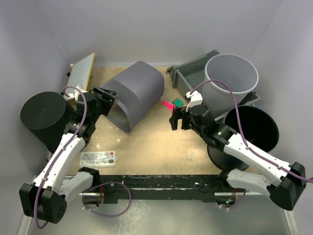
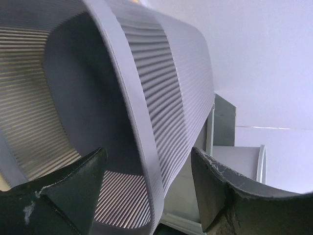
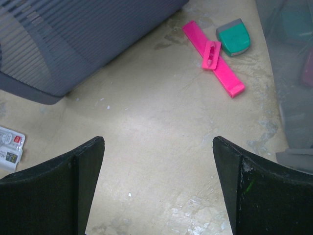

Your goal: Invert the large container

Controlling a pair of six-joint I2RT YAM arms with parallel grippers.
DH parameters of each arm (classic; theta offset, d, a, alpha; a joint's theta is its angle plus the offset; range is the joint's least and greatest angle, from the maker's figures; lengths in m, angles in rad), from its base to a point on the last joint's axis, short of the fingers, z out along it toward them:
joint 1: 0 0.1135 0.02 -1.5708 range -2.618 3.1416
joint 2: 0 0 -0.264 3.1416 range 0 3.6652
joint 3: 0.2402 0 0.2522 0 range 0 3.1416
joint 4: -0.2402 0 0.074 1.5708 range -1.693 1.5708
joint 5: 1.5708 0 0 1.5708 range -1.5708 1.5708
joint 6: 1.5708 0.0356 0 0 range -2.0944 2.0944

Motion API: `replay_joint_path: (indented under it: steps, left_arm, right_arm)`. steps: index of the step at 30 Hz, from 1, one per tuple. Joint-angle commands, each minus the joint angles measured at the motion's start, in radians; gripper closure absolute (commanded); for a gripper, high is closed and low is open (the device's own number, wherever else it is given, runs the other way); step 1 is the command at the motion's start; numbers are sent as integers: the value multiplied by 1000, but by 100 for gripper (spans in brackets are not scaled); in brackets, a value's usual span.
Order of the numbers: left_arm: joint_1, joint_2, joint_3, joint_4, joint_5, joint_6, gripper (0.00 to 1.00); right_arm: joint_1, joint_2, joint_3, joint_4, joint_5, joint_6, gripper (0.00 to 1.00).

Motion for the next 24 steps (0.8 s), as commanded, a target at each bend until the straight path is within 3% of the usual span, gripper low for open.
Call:
replay_joint_path:
  steps: [1, 2, 4, 8, 9, 14, 19, 24]
  left_arm:
    - [-3, 21, -49, 253, 87, -78, 33]
    - [-3, 27, -59, 274, 93, -84, 36]
    - [-3, 26, -76, 305, 94, -98, 50]
    - [-3, 8, -110, 318, 79, -116, 95]
    - [-3, 0, -124, 326, 80, -127, 100]
    - [-3, -42, -233, 402, 85, -180, 100]
    - [-3, -69, -282, 388, 72, -176, 100]
    - [-3, -78, -296, 368, 82, -168, 100]
  right_arm:
    - [-2, -17, -6, -1, 27, -5, 6]
    - [-3, -16, -5, -2, 25, -5, 6]
    - [-3, -13, -5, -2, 25, -5, 6]
    - [-2, -9, -7, -1, 22, 0, 6]
    - [-2, -6, -8, 3, 21, 2, 6]
    - [-18, 49, 37, 43, -31, -15, 4]
    - [-221, 240, 282, 69, -403, -73, 5]
    - [-285, 496, 597, 13, -530, -89, 5]
